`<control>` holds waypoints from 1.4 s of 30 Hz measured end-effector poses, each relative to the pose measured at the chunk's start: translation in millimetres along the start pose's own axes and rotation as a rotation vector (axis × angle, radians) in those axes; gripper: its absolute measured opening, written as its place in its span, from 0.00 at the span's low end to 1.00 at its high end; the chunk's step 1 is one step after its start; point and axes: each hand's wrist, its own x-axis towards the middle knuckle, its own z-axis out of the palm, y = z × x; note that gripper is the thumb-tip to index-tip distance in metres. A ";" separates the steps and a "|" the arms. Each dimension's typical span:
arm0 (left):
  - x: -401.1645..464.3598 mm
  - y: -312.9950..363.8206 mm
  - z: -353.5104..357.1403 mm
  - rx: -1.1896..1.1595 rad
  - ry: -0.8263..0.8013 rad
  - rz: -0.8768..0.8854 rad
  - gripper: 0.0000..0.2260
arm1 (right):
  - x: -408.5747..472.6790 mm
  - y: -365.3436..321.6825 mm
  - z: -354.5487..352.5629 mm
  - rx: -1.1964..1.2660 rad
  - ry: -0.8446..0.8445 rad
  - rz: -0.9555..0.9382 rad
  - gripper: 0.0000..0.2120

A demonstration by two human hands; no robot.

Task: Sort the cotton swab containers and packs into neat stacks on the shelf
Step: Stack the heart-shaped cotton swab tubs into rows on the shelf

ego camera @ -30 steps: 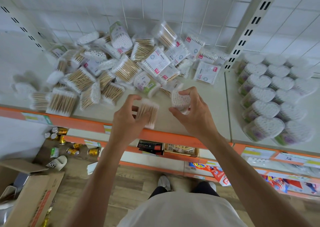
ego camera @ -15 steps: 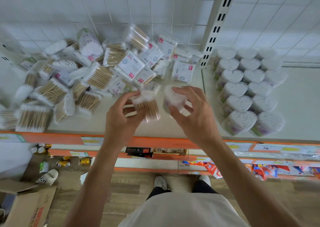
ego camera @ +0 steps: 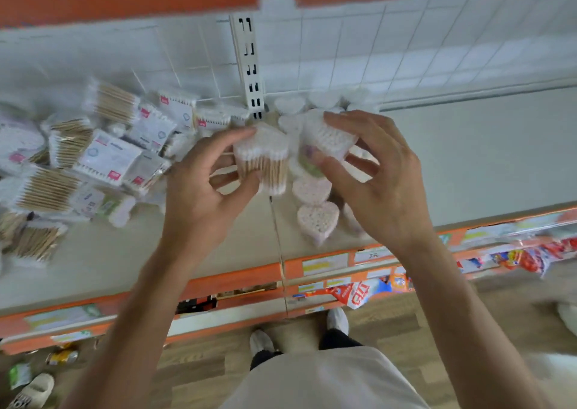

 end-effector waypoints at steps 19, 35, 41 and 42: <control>4.9 43.2 132.9 0.025 0.053 -0.104 0.22 | 24.8 143.7 -103.3 -0.100 -0.148 0.157 0.26; -30.3 58.7 146.1 0.096 0.226 -0.259 0.21 | 23.4 186.7 -70.3 -0.025 -0.177 0.090 0.29; -33.3 58.0 149.0 0.086 0.232 -0.278 0.21 | 29.0 188.4 -66.0 -0.022 -0.168 0.097 0.29; -33.3 58.5 148.9 0.079 0.230 -0.275 0.21 | 30.6 188.7 -65.7 -0.021 -0.167 0.100 0.29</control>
